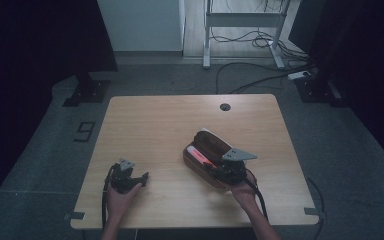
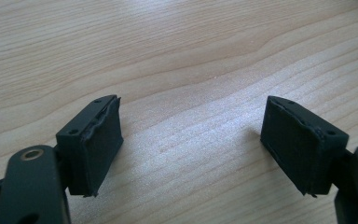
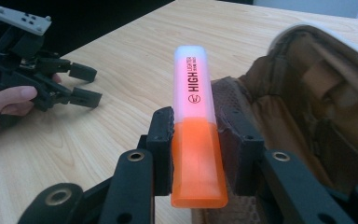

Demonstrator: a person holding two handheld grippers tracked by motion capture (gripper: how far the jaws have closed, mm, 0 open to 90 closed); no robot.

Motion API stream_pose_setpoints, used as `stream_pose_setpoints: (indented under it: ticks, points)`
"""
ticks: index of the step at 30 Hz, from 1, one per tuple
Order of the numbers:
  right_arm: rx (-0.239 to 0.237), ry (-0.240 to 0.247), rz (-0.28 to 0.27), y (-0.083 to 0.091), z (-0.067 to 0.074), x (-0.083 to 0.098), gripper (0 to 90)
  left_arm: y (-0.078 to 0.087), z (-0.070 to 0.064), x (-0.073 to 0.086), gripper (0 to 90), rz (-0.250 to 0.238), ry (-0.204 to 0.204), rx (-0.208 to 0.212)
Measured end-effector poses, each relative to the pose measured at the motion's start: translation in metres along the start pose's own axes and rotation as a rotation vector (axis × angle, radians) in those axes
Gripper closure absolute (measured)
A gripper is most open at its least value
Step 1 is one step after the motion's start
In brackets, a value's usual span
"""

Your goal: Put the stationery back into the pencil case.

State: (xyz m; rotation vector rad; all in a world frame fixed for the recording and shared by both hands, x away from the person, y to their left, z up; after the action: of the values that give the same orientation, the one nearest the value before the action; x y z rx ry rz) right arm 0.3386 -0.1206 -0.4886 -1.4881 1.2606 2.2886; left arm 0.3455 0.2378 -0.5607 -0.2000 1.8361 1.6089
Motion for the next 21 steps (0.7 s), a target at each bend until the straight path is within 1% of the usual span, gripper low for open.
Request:
stream_pose_setpoints:
  ticks: [8, 14, 21]
  points:
    - [0.020, -0.021, -0.009, 0.004, -0.010, 0.000, 65.9, 0.000, 0.000, 0.000, 20.2, 0.000, 0.000, 0.000]
    - [0.038, -0.043, -0.011, 0.008, -0.021, 0.002, 65.9, 0.000, 0.000, 0.000, 20.2, 0.000, 0.000, 0.000]
    - [0.058, -0.059, -0.012, 0.010, -0.028, 0.003, 65.9, 0.000, 0.000, 0.000, 20.3, 0.000, 0.000, 0.000]
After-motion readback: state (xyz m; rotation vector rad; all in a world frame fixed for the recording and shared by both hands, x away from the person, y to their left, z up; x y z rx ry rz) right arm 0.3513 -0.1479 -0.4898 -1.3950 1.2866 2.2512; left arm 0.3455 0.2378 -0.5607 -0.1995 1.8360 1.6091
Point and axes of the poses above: each handheld gripper's, and its own axes: y roughly backward along the jaws, x roughly out of its underside, z roughly to its left, the point moved 2 cm from there along -y, roughly forward along the jaws, and after that the axes turned 9 degrees about z, right-handed, at the moved point
